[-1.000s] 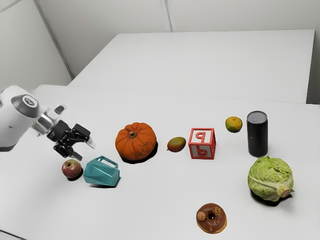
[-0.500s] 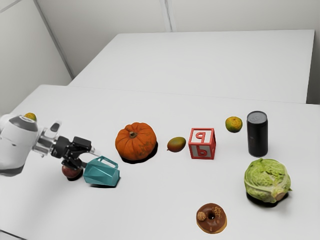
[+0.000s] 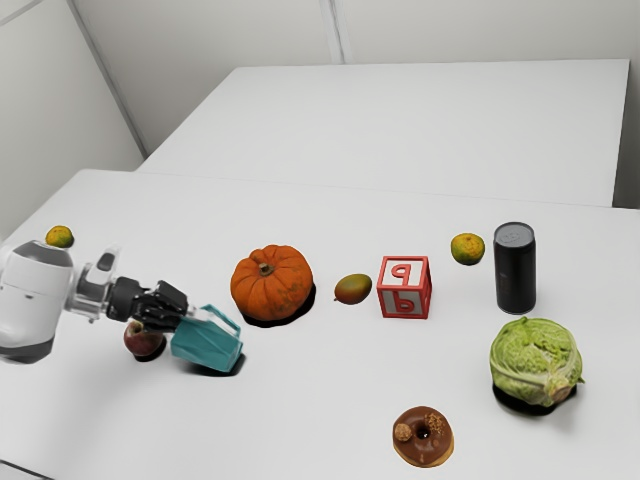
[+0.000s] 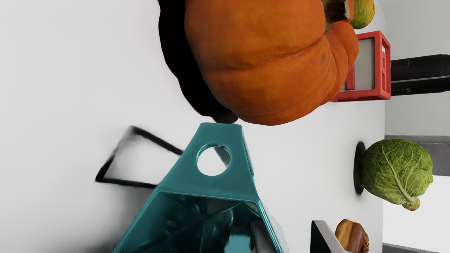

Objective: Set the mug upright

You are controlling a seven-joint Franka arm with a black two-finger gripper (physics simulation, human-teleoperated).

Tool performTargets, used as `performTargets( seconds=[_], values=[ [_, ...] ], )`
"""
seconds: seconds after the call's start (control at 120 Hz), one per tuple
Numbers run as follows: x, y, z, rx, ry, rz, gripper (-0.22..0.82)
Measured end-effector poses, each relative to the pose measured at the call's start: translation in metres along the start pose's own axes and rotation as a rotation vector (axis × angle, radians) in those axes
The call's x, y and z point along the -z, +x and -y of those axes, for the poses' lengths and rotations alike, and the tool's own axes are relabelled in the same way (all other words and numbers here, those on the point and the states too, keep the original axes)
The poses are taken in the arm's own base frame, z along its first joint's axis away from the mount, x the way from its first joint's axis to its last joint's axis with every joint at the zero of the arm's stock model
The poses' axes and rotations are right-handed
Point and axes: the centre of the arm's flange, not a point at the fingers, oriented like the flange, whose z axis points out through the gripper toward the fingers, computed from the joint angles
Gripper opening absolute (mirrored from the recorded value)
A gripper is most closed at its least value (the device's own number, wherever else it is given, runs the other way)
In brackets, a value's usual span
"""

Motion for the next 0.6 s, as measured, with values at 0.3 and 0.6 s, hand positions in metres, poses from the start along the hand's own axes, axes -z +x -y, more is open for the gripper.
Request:
performTargets(
  seconds=[0.3, 0.6],
  values=[
    [-0.0037, -0.0021, -0.0021, -0.037, -0.036, 0.006, -0.13],
    [-0.0063, -0.0017, -0.005, -0.069, -0.044, 0.012, -0.17]
  ],
)
